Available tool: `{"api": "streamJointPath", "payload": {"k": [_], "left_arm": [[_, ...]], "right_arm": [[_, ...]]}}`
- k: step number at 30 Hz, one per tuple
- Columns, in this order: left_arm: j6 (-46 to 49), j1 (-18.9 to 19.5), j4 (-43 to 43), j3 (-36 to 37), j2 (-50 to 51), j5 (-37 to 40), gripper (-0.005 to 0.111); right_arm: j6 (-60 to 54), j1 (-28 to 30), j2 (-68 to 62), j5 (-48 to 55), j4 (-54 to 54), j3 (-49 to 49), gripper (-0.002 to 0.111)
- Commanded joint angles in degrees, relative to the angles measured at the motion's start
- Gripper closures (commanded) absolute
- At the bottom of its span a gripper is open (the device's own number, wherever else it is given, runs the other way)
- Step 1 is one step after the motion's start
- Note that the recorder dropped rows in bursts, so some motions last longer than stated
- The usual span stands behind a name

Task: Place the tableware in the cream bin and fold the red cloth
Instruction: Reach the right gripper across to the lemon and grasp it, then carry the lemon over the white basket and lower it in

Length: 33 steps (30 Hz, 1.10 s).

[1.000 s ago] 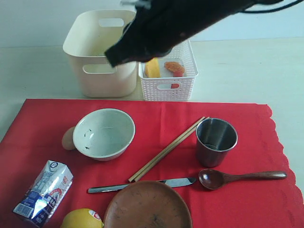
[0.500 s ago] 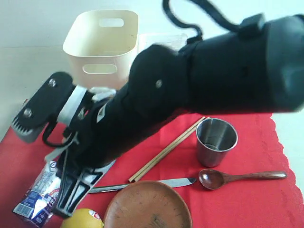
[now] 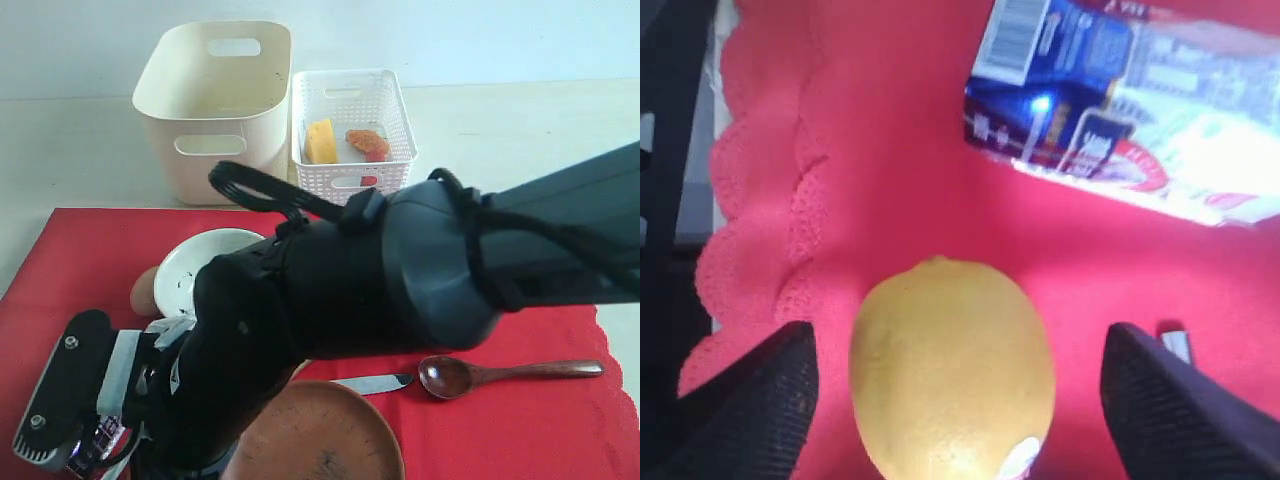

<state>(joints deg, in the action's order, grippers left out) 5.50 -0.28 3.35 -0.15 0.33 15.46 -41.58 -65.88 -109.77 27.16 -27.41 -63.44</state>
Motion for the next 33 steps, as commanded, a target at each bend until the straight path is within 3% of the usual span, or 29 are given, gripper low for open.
{"api": "streamJointPath", "payload": {"k": [1,5,7,14,19,27,33], "left_arm": [[0.08,-0.31,-0.16,0.15,-0.33,-0.31,0.106],[0.08,-0.31,-0.16,0.15,-0.33,-0.31,0.106],[0.08,-0.31,-0.16,0.15,-0.33,-0.31,0.106],[0.08,-0.31,-0.16,0.15,-0.33,-0.31,0.106],[0.08,-0.31,-0.16,0.15,-0.33,-0.31,0.106],[0.08,-0.31,-0.16,0.15,-0.33,-0.31,0.106],[0.08,-0.31,-0.16,0.15,-0.33,-0.31,0.106]], "right_arm": [[-0.28,-0.12,-2.21,-2.64,0.62,0.33,0.034],[-0.37,-0.12,-3.38,-3.1,2.1,-0.14,0.035],[-0.37,-0.12,-3.66,-3.1,2.63,-0.07,0.042],[-0.37,-0.12,-3.56,-2.97,2.63,-0.07,0.083],[-0.37,-0.12,-1.06,-0.32,2.27,-0.68,0.106],[-0.03,0.64,9.79,0.04,5.89,-1.19,0.108],[7.49,6.32,16.18,-2.24,14.09,-1.19,0.108]]}}
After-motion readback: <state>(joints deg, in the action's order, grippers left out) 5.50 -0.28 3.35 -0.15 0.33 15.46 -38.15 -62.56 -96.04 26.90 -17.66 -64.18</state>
